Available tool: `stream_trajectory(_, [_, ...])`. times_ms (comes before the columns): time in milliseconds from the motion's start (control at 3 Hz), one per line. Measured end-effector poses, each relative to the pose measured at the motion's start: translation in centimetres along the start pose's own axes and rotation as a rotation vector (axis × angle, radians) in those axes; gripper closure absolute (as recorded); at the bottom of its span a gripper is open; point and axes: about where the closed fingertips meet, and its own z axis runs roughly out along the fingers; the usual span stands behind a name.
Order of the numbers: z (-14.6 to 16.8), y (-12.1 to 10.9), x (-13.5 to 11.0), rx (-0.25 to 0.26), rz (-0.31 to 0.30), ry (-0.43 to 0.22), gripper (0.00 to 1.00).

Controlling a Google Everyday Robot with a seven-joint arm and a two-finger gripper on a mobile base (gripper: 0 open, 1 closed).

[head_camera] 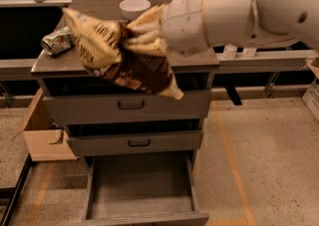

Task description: Place brown chip bag into bottom drawer

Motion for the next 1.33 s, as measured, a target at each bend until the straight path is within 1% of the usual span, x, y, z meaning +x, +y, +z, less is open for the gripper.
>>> stream_trajectory(333, [5.8,7.1,2.1,-0.128,0.048,-0.038,1.0])
stream_trajectory(667, [5.8,7.1,2.1,-0.128,0.047,-0.038,1.0])
stream_trajectory(1000, [6.4,9.2,3.9,-0.108,0.074,-0.022,1.0])
stream_trajectory(1333, [8.1,15.3,9.5,-0.063,0.155,0.014,1.0])
